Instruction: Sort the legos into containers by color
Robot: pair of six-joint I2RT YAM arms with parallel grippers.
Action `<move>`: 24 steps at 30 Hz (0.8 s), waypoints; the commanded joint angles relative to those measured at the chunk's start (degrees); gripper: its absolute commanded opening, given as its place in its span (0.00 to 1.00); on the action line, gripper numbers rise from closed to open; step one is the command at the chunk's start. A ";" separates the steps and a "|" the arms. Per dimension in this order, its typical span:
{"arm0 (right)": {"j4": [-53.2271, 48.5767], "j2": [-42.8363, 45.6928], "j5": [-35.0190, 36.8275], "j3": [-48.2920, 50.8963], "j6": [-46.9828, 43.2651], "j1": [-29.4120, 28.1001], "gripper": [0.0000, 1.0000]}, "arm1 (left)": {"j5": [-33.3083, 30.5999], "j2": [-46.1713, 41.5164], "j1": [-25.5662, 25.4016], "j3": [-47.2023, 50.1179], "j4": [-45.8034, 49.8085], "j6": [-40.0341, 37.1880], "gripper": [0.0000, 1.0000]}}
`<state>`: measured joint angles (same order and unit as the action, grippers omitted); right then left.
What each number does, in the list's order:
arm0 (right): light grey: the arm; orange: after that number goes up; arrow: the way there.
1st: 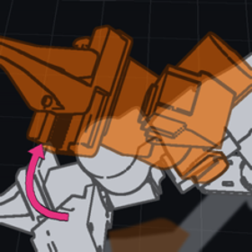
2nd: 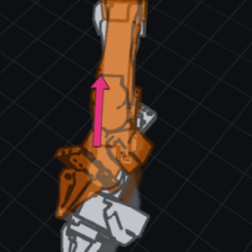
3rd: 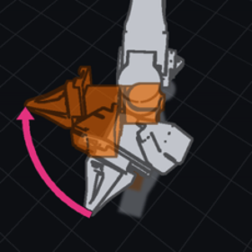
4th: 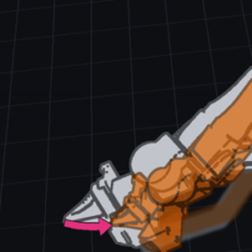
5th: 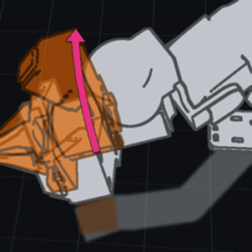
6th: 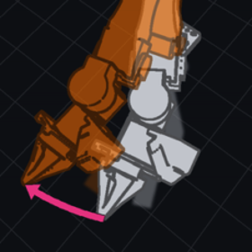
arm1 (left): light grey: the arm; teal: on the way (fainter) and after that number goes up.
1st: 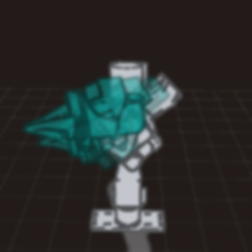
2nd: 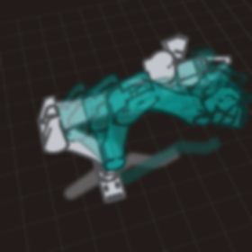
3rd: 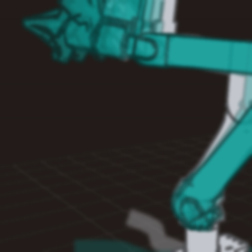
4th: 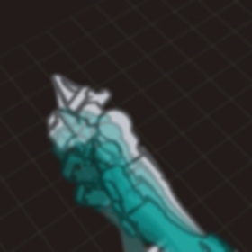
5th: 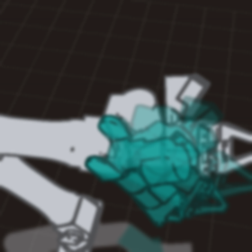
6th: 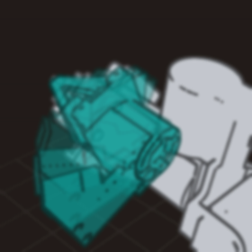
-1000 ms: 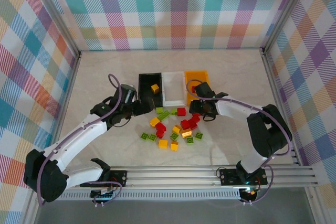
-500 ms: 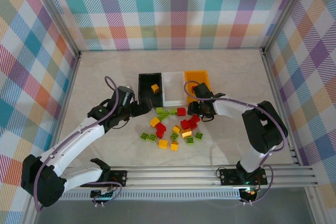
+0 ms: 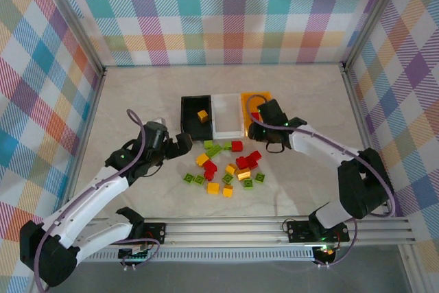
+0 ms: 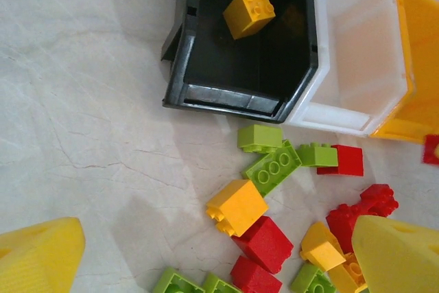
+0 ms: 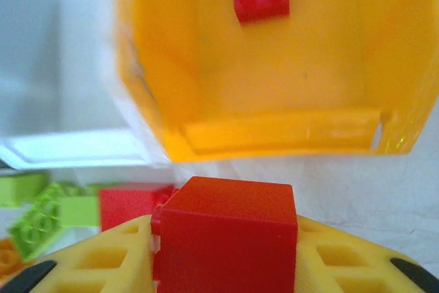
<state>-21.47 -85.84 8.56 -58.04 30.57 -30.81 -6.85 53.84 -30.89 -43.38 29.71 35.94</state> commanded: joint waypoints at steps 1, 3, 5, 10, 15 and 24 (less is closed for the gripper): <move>-3.00 -2.00 2.56 -6.67 -0.52 1.67 0.38 | -2.50 -0.97 -0.07 1.85 0.96 1.10 1.00; -4.67 -5.91 3.24 -10.42 0.59 2.86 0.39 | -3.01 -0.77 -0.11 2.35 1.13 1.62 1.00; -5.71 -9.71 3.75 -13.85 1.30 3.84 0.39 | -3.18 -0.53 -0.11 2.61 1.38 1.95 1.00; -5.87 -18.30 2.60 -21.15 1.12 4.97 0.42 | -2.77 0.19 -0.13 2.84 2.33 1.84 1.00; -6.71 -22.33 2.62 -25.95 0.38 5.31 0.55 | -0.56 0.88 -0.20 2.95 2.74 1.35 1.00; -4.10 -15.70 -1.57 -21.81 -0.26 5.24 0.81 | 5.04 5.80 -1.43 3.69 -2.82 -4.57 0.94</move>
<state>-26.33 -106.17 9.10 -81.91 30.59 -25.52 -4.23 57.39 -31.38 -39.57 29.34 34.28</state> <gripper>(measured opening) 0.804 0.940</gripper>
